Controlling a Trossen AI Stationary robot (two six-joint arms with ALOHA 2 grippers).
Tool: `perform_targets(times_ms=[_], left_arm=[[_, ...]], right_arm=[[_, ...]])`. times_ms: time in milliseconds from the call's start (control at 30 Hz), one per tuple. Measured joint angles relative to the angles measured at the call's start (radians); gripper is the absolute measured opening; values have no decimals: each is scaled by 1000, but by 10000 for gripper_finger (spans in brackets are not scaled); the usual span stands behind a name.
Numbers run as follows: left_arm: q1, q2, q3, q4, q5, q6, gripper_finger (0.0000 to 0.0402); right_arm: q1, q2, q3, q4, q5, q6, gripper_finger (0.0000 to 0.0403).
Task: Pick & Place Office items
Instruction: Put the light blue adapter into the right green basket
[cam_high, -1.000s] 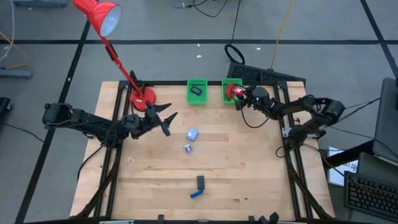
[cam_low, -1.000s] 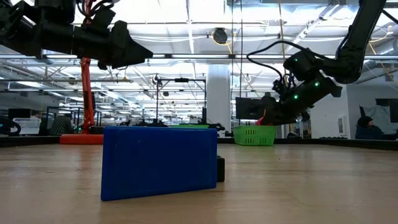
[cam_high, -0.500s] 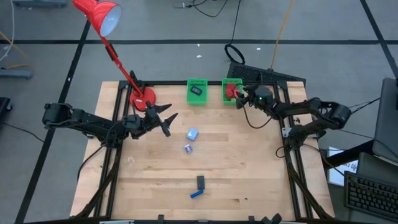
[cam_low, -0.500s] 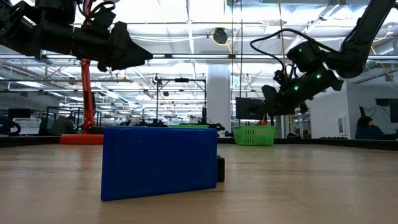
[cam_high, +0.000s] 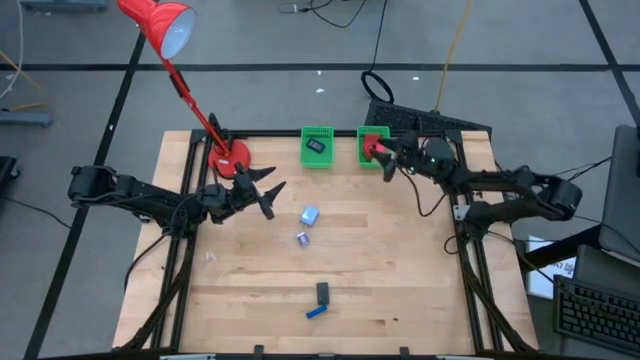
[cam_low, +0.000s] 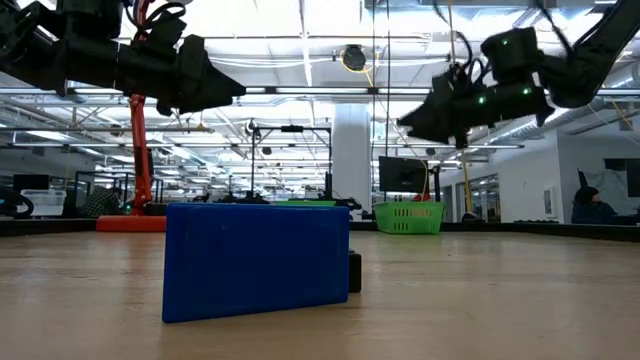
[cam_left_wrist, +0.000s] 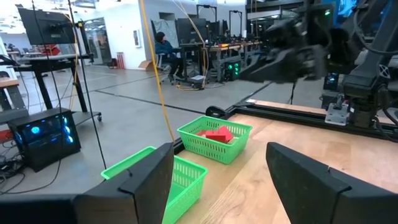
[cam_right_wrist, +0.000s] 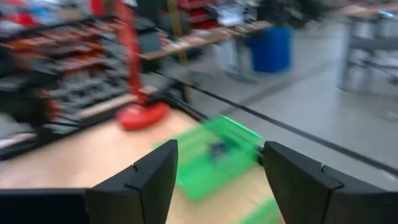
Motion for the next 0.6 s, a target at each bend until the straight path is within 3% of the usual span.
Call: perform_targets(times_ms=[133,233,333,600], left_arm=[[-1,0,0,-5,1,-37,246],[-13,0,0,-46,21,-157,242],[-17,0,0,-92,112,-248,239],[-24,0,0,-137,317,-465,229]], right_arm=[[48,-17,0,62,-109,0,218],[88,-23,0,92,-173,0,217],[128,-23,0,103,-219,0,218],[250,-23,0,104,-220,0,216]])
